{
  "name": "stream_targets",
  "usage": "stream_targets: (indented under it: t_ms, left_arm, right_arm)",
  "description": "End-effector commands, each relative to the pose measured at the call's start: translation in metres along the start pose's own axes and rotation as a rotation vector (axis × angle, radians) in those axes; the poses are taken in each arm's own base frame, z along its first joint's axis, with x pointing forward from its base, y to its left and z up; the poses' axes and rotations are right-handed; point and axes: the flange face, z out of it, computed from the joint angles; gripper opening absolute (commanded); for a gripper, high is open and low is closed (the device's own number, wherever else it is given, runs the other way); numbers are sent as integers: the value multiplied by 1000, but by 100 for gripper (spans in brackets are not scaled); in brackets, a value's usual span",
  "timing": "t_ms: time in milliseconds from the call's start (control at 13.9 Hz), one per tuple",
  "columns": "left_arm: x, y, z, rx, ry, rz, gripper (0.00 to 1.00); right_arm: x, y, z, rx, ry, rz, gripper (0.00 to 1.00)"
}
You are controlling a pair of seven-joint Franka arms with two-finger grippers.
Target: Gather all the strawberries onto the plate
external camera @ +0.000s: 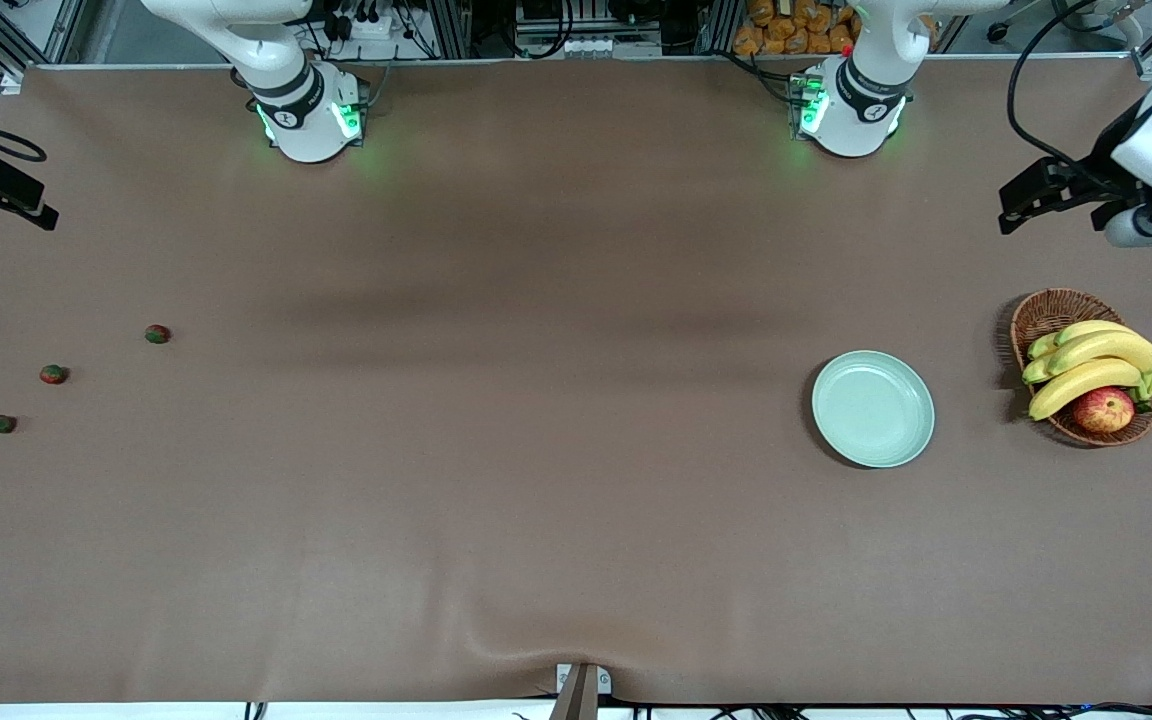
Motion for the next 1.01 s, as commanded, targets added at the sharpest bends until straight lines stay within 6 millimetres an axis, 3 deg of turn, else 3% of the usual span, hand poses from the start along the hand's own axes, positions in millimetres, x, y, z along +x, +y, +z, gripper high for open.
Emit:
stream_targets:
  t_ms: [0,361,578,939]
  left_arm:
    - [-10,-4,-13,-20,-1,-1,100]
    - [1,-8,-14,-21,3,-1,100]
    - [6,-4,-5,-19,-15,13,100]
    - [8,-5,-2,-21,-15,11,100]
  right_arm:
    - [-6,-1,-3,12,6,-9,100]
    - [-1,0,3,4,-3,-7,100]
    - [11,4,29,-5,-55,12,100]
    - [42,44,72,-4,-92,87,100]
